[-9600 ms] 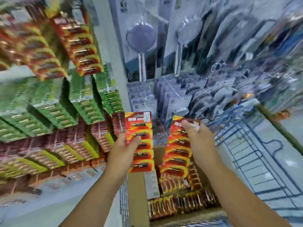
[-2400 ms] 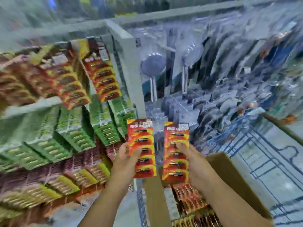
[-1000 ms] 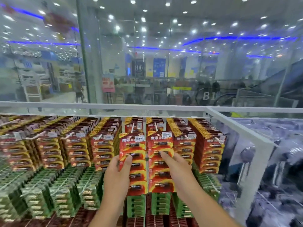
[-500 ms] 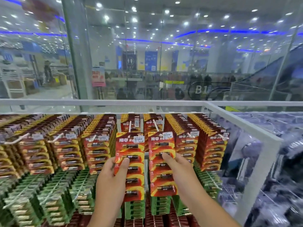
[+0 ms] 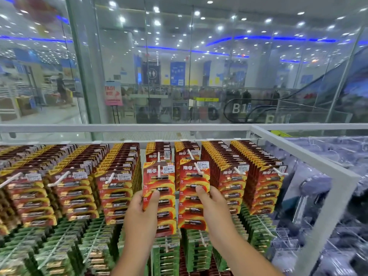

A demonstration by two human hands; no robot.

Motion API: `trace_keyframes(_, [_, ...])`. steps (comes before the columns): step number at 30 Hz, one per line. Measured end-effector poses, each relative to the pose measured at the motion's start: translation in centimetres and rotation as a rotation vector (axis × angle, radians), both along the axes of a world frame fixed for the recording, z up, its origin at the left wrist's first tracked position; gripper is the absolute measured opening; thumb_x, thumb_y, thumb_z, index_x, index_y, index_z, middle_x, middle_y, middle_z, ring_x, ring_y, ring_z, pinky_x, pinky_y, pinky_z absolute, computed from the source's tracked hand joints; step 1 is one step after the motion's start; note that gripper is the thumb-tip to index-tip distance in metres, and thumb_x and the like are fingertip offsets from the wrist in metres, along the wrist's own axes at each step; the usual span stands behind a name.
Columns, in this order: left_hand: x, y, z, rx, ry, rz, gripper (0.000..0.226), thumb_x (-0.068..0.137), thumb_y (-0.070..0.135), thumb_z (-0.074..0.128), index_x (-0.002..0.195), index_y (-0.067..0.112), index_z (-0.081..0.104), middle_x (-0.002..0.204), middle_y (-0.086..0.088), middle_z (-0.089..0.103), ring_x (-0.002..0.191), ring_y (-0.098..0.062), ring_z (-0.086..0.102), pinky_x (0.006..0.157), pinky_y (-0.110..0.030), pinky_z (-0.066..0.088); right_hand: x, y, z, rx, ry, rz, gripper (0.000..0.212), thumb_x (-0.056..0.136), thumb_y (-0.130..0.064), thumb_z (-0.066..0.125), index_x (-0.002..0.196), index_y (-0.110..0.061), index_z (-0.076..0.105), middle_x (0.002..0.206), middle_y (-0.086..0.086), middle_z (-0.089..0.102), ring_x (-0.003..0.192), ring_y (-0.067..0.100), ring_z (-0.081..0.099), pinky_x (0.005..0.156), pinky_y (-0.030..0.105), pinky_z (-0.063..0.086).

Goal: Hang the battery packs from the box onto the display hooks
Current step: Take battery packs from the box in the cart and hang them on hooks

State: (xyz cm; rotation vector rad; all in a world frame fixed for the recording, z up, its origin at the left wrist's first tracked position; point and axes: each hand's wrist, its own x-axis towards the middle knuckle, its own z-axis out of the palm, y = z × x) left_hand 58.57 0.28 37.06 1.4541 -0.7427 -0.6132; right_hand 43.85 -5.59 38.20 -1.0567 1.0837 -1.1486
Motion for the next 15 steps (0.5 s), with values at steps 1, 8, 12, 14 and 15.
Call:
trace_keyframes(1, [-0.2,-0.8,0.4,-0.02,0.038,0.001,0.063,0.081,0.082,0.058,0.124,0.036,0.061,0.113,0.009,0.075,0.092,-0.016,0.076,0.074,-0.044,0.065,0.4,-0.4,0.0,0.007,0.003,-0.039,0.054,0.097,-0.058,0.064,0.143,-0.031,0.057,0.144,-0.012,0.06,0.13,0.018,0.058,0.11,0.049,0.049])
trace_keyframes(8, [0.7,-7.7,-0.4,-0.028,0.116,0.06,0.022,0.103,0.051,0.056,0.12,0.038,0.063,0.106,0.01,0.077,0.092,-0.016,0.075,0.077,-0.044,0.063,4.6,-5.8,0.0,0.072,0.044,-0.184,0.032,0.099,-0.048,0.064,0.122,-0.026,0.066,0.119,-0.005,0.071,0.109,0.019,0.067,0.094,0.045,0.056])
trace_keyframes(12, [1.2,-9.8,-1.0,-0.048,0.145,0.087,0.021,0.106,0.043,0.055,0.12,0.03,0.06,0.103,0.009,0.073,0.087,-0.011,0.069,0.067,-0.029,0.051,5.7,-8.1,-0.5,0.064,0.05,-0.261,0.03,0.098,-0.047,0.065,0.117,-0.025,0.068,0.107,0.004,0.074,0.1,0.028,0.071,0.094,0.053,0.058])
trace_keyframes(14, [1.3,-10.2,-1.2,-0.035,0.163,0.102,0.024,0.105,0.044,0.056,0.123,0.028,0.053,0.098,0.011,0.067,0.083,-0.008,0.064,0.063,-0.026,0.045,5.8,-8.6,-0.6,0.051,0.034,-0.288,0.028,0.099,-0.043,0.066,0.118,-0.023,0.067,0.106,0.002,0.074,0.099,0.025,0.07,0.093,0.049,0.058])
trace_keyframes(15, [1.4,-10.3,-1.2,-0.023,0.161,0.103,0.025,0.105,0.044,0.056,0.124,0.028,0.049,0.096,0.011,0.064,0.081,-0.008,0.062,0.061,-0.026,0.043,6.0,-8.8,-0.7,0.042,0.041,-0.302,0.03,0.098,-0.044,0.067,0.118,-0.022,0.067,0.106,0.001,0.073,0.099,0.024,0.07,0.091,0.046,0.058])
